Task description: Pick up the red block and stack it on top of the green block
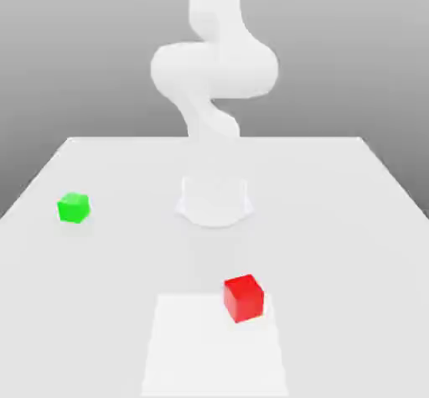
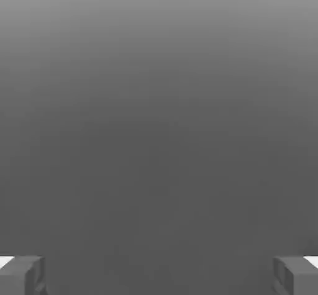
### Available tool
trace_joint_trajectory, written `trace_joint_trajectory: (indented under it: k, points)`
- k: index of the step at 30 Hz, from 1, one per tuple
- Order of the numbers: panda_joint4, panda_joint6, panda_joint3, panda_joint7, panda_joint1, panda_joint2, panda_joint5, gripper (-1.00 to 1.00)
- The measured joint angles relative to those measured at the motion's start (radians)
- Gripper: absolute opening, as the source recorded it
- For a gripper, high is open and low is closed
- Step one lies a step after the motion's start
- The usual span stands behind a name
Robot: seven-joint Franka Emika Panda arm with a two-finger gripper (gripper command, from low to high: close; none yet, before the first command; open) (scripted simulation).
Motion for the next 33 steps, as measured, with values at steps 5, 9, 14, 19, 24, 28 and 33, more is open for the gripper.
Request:
trace_joint_trajectory:
  k: [5,9,14,19,24,28,33]
  points:
    - [-0.147,0.119,-0.008,-0.055,0.04,0.158,-0.003,0.0]
    - [-0.264,0.214,-0.01,-0.103,0.068,0.285,-0.002,0.0]
    - [-0.42,0.342,-0.01,-0.168,0.103,0.459,0.0,0.0]
    - [-0.528,0.529,-0.001,-0.22,0.128,0.71,-0.001,0.0]
    - [-0.512,0.692,0.001,-0.225,0.127,0.902,0.002,0.0]
    - [-0.509,0.709,0.001,-0.225,0.127,0.923,0.001,-1.0]
    - [-0.513,0.686,0.002,-0.222,0.125,0.896,-0.003,-1.0]
